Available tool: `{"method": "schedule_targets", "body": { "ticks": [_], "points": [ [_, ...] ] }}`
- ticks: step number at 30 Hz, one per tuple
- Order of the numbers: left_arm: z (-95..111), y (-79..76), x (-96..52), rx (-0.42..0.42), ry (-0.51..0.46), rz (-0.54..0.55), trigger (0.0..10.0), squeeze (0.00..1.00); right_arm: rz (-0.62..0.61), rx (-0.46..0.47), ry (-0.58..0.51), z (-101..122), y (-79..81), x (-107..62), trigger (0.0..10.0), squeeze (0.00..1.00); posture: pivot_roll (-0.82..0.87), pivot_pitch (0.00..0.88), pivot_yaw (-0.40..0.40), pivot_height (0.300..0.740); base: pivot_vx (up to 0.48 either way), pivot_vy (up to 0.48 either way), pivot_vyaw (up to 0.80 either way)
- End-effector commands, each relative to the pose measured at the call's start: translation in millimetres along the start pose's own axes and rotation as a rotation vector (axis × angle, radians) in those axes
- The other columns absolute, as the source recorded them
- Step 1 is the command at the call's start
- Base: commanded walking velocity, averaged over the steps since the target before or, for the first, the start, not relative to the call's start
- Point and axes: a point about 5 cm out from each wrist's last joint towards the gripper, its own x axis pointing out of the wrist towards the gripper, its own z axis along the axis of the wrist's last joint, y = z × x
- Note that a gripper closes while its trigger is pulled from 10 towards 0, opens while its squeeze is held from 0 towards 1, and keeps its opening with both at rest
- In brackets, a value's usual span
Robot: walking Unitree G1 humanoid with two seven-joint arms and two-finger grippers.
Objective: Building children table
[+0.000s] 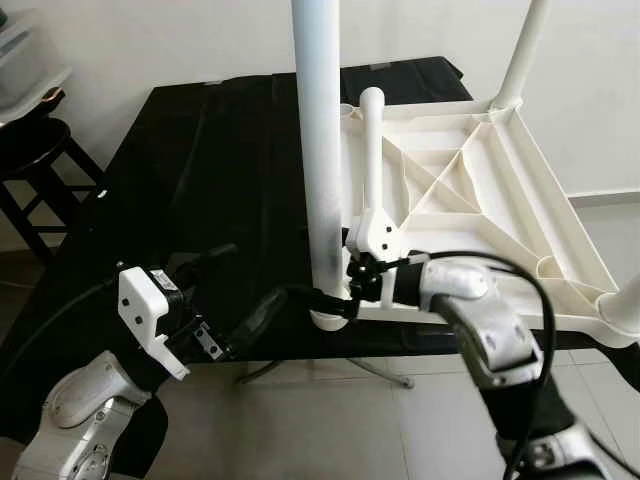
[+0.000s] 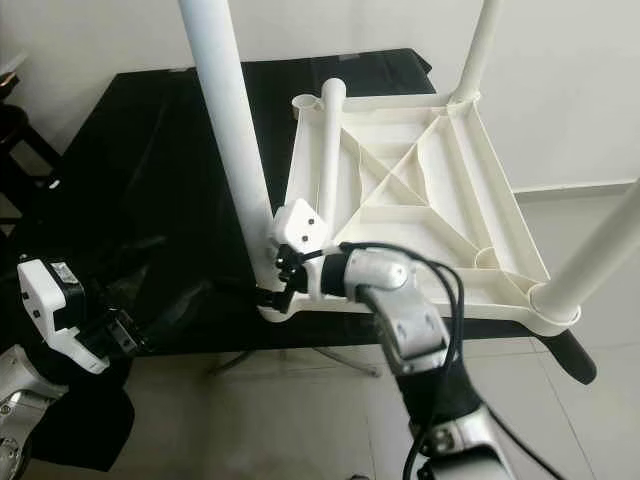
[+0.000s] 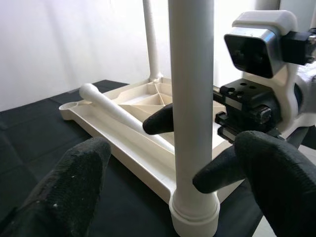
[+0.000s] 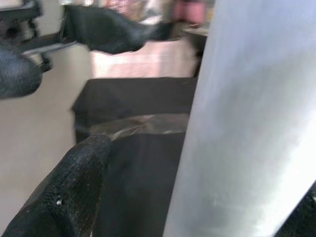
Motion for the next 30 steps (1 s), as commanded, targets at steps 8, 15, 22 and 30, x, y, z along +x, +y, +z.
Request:
{"method": "schedule_targets", "body": {
  "ticks": [8, 15, 22, 30],
  "points": [
    [-1.6, -1.7, -5.5, -0.006, 0.026, 0.007, 10.0, 0.00, 0.166, -0.021, -0.007, 19.1, -41.0, 14.1, 10.0, 0.00, 0.06, 0.139, 0.069, 0.740, 0.000, 0.000, 0.00],
    [-1.8, -5.6, -8.9, -0.012, 0.035, 0.015, 10.0, 0.00, 0.385, 0.070, 0.005, 14.6, -43.3, 4.6, 0.7, 0.00, 0.06, 0.144, 0.069, 0.740, 0.000, 0.000, 0.00],
    [-2.1, -5.5, -8.9, -0.015, 0.037, 0.013, 10.0, 0.00, 0.431, 0.082, 0.022, 8.5, -46.2, -1.5, 0.0, 0.00, 0.05, 0.151, 0.073, 0.740, 0.000, 0.000, 0.00],
    [-2.6, -6.3, -9.5, -0.019, 0.038, 0.016, 10.0, 0.00, 0.177, 0.094, 0.078, -13.8, -46.3, -9.1, 0.0, 0.00, 0.02, 0.165, 0.056, 0.740, 0.000, 0.000, 0.00]
  ]
}}
